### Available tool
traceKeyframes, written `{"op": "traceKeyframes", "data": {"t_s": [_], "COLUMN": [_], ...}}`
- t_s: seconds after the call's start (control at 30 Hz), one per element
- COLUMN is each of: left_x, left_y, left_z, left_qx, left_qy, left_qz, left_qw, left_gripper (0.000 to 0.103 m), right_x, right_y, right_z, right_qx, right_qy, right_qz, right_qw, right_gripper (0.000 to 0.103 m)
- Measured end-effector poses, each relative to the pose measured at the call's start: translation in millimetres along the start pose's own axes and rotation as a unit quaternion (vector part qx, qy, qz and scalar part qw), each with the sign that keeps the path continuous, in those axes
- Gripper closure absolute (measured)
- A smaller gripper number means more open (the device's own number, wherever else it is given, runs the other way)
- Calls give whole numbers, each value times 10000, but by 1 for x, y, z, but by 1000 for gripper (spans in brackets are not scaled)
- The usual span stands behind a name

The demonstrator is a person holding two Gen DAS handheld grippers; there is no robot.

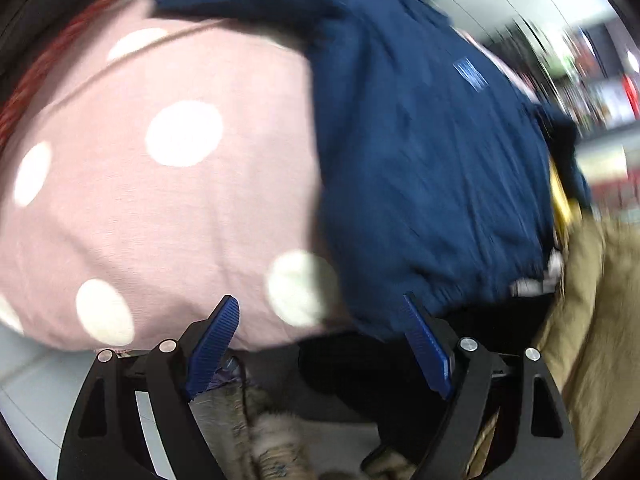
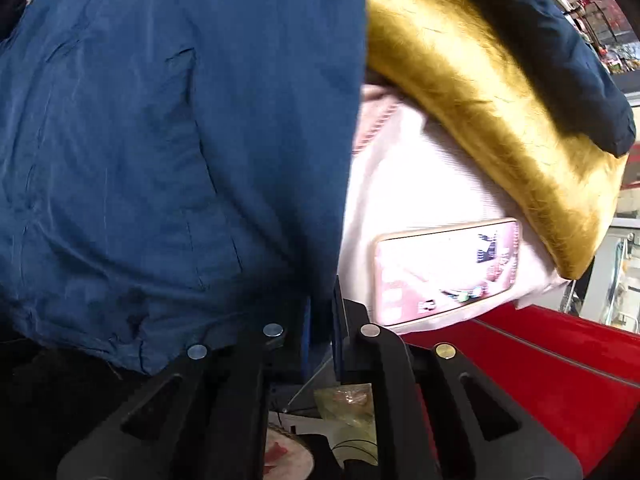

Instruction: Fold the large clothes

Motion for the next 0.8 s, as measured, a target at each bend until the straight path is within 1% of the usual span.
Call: {"op": "traceKeyframes", "data": {"t_s": [0.03, 0.07, 0.1, 0.13, 0.17, 0.2, 0.23, 0.27, 0.3, 0.33, 0.37, 0.4, 0.43, 0.47, 0.5, 0.53, 0.57, 0.63, 0.7, 0.73, 0.8], "left_x": [1, -2, -8, -12, -20, -28, -36, -42, -49, -54, -56, -56, -55, -55, -54, -58, -59, -72, -84, -93, -112], "left_y": [4, 3, 1, -1, -5, -8, -15, -23, -29, -37, -43, -51, -55, -60, -66, -71, -76, -90, -104, -113, -123], "left_z": [-3, -8, -11, -12, -13, -13, -13, -13, -14, -15, -17, -18, -24, -29, -39, -49, -54, -69, -76, -78, -77], "left_qx": [90, 179, 208, 200, 162, 94, -15, -90, -146, -206, -246, -255, -277, -317, -429, -528, -616, -822, -1043, -1189, -1409], "left_qy": [-51, -97, -126, -136, -115, -52, 54, 123, 172, 179, 138, 101, 27, -53, -184, -247, -277, -200, -100, -27, 141], "left_qz": [-23, -38, -17, -7, -41, -103, -129, -123, -147, -194, -227, -224, -203, -219, -275, -284, -275, -366, -397, -378, -528], "left_qw": [9999, 9998, 9997, 9997, 9998, 9999, 9999, 9998, 9996, 9994, 9993, 9994, 9994, 9992, 9985, 9979, 9973, 9957, 9937, 9922, 9885], "left_gripper": [23, 22, 22, 18, 15, 15, 15, 15, 15, 15, 15, 15, 15, 15, 15, 15, 15, 15, 15, 15, 11], "right_x": [-1, -5, -11, -19, -24, -24, -16, -6, 9, 23, 35, 53, 70, 79, 89, 93, 96, 89, 81, 71, 58], "right_y": [-7, -18, -28, -42, -49, -54, -54, -51, -46, -39, -35, -27, -17, -7, 7, 17, 35, 68, 96, 114, 127], "right_z": [-1, -3, -4, -5, -5, -5, -7, -10, -15, -20, -23, -29, -34, -35, -39, -41, -43, -42, -41, -40, -38], "right_qx": [-54, -116, -157, -287, -497, -669, -868, -944, -863, -672, -557, -439, -321, -222, -58, 66, 279, 715, 1007, 1222, 1414], "right_qy": [44, 93, 127, 264, 472, 634, 537, 345, 128, -65, -260, -599, -932, -1107, -1264, -1307, -1306, -1156, -999, -832, -617], "right_qz": [30, 170, 424, 754, 777, 766, 379, 118, 66, 302, 495, 626, 588, 494, 325, 208, 35, -354, -589, -721, -662], "right_qw": [10000, 9997, 9989, 9964, 9946, 9928, 9941, 9949, 9962, 9973, 9969, 9953, 9934, 9924, 9914, 9912, 9910, 9901, 9881, 9864, 9858], "right_gripper": [96, 96, 96, 96, 96, 96, 96, 95, 94, 85, 72, 63, 49, 45, 45, 45, 45, 45, 45, 45, 45]}}
Point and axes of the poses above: each gripper's, at about its wrist camera, not at the fingertips, and x roughly against the way its jaws point, y to its left, z to its underside, the point moved 4 cm from there along -x, roughly the way its jaws point, and after that the axes turned 3 degrees about -y, right-handed, at the moved point
